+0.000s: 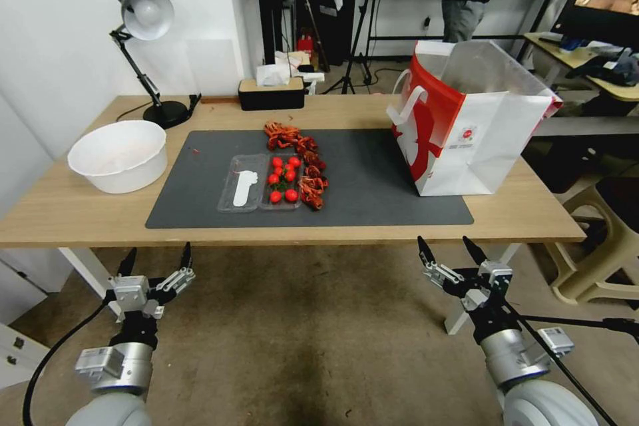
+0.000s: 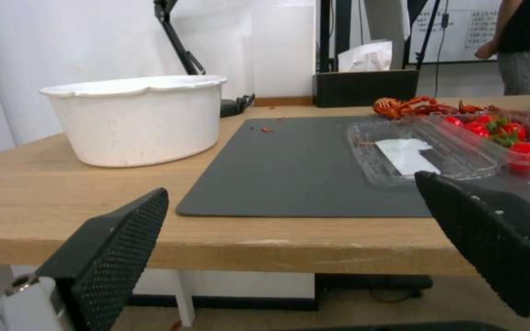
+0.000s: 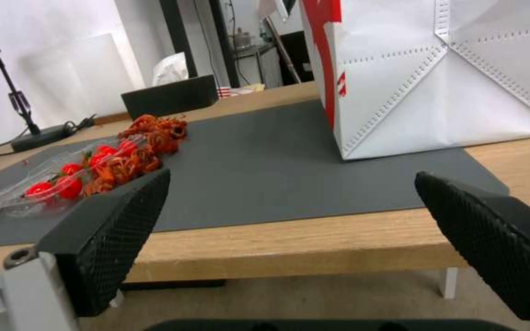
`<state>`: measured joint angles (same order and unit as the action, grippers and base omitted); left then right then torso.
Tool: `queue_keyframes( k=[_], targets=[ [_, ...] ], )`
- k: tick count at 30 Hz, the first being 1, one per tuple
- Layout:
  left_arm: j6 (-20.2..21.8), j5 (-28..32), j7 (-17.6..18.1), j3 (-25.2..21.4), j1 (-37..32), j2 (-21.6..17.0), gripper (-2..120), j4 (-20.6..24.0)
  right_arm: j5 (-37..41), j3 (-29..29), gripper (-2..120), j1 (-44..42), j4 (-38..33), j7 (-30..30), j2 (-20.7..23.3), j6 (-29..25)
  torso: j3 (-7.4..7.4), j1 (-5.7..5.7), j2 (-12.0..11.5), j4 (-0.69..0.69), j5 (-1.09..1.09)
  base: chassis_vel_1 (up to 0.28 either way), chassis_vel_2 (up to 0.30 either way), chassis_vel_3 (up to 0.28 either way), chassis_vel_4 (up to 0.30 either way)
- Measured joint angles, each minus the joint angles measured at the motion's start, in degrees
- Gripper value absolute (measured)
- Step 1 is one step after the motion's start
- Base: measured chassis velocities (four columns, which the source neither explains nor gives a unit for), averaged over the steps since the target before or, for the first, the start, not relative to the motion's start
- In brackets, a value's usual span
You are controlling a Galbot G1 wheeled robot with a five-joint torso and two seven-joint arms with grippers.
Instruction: Pick up the trash from the table and place it into the takeout bag.
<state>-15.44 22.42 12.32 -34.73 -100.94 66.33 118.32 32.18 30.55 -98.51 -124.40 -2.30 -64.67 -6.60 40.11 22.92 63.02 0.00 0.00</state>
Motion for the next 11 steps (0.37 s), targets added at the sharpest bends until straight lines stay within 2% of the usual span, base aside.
queue_keyframes(
  k=[11],
  targets=[
    [0.1, 0.0, 0.0, 0.0, 0.1, 0.0, 100, 0.0, 0.0, 0.0, 100, -0.1, 0.0, 0.0, 0.0, 0.0, 0.00, 0.00, 0.0, 0.00, 0.00, 0.000, 0.000, 0.000, 0.000]
  ],
)
